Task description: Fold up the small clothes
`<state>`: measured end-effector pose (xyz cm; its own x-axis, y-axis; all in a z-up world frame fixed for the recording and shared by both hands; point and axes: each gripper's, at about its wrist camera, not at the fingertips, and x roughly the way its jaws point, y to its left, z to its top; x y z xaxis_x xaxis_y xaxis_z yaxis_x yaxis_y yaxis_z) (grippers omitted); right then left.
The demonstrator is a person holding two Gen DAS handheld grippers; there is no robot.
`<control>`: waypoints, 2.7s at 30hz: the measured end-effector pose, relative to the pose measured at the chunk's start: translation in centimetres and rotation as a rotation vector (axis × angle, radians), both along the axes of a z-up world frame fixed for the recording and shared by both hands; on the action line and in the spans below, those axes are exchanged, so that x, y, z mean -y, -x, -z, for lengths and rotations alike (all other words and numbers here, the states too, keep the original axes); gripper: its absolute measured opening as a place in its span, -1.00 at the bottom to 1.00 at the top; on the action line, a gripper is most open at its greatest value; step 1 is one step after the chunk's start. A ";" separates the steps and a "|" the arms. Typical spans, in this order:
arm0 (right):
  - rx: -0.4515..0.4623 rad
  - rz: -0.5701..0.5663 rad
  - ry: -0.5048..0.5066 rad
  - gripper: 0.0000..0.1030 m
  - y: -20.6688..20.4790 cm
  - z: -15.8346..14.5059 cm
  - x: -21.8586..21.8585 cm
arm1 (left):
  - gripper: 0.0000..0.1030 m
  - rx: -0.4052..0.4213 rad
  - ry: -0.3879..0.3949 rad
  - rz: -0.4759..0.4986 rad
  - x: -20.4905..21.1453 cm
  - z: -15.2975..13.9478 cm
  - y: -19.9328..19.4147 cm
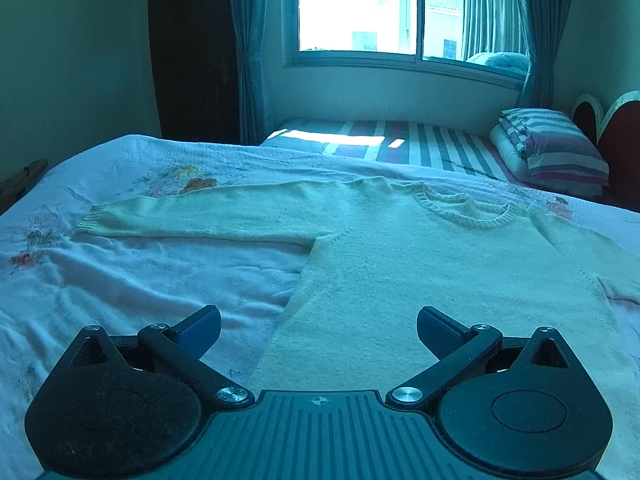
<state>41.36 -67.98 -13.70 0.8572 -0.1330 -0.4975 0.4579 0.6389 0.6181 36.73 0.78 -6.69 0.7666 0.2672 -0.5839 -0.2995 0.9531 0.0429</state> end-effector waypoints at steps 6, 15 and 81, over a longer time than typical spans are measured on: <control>-0.008 -0.037 -0.002 -0.88 -2.3 0.2 0.0 | 1.00 -0.017 -0.002 -0.006 -0.3 0.3 -0.6; 0.031 -0.168 0.207 -0.89 -5.1 -6.8 -7.7 | 1.00 -0.039 -0.019 -0.045 -4.8 0.3 0.6; -0.085 -0.435 0.075 -0.26 -8.6 -3.4 -30.7 | -0.95 0.010 0.499 0.270 -6.2 6.8 -22.0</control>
<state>49.95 -37.24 -10.29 0.7980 0.1923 -0.5711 0.1836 0.8251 0.5343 58.70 7.03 -13.50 0.7759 -0.2456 -0.5812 -0.0400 0.9001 -0.4338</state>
